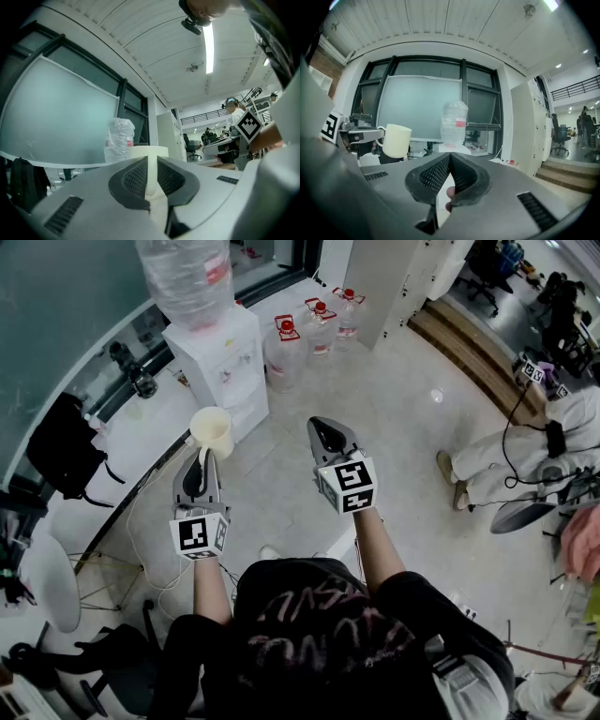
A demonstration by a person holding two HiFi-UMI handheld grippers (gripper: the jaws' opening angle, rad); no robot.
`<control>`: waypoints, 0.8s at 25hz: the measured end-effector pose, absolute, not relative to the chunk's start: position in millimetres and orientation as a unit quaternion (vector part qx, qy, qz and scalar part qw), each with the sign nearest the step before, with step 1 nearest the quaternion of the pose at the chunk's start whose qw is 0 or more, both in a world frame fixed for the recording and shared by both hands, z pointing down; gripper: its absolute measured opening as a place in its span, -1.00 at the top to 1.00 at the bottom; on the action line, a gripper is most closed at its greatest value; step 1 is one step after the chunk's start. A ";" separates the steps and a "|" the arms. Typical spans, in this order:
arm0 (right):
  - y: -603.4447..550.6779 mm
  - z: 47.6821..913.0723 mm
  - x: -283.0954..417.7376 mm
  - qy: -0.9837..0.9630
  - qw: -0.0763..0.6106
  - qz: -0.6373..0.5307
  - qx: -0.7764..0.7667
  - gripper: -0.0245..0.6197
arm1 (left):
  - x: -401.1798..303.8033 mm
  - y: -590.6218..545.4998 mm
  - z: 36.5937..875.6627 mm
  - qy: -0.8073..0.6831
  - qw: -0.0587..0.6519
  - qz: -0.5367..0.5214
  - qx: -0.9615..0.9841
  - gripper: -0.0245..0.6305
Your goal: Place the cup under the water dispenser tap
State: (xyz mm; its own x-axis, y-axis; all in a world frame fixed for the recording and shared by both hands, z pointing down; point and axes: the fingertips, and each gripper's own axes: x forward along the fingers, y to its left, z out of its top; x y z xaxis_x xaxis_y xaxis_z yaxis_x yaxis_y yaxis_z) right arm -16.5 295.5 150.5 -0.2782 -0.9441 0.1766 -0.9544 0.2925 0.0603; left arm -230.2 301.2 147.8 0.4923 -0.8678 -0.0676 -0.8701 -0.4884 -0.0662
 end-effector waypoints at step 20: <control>263.2 161.7 -40.6 -0.794 0.086 0.032 0.600 0.88 | -244.8 268.8 158.9 0.486 0.041 0.009 -0.873 0.79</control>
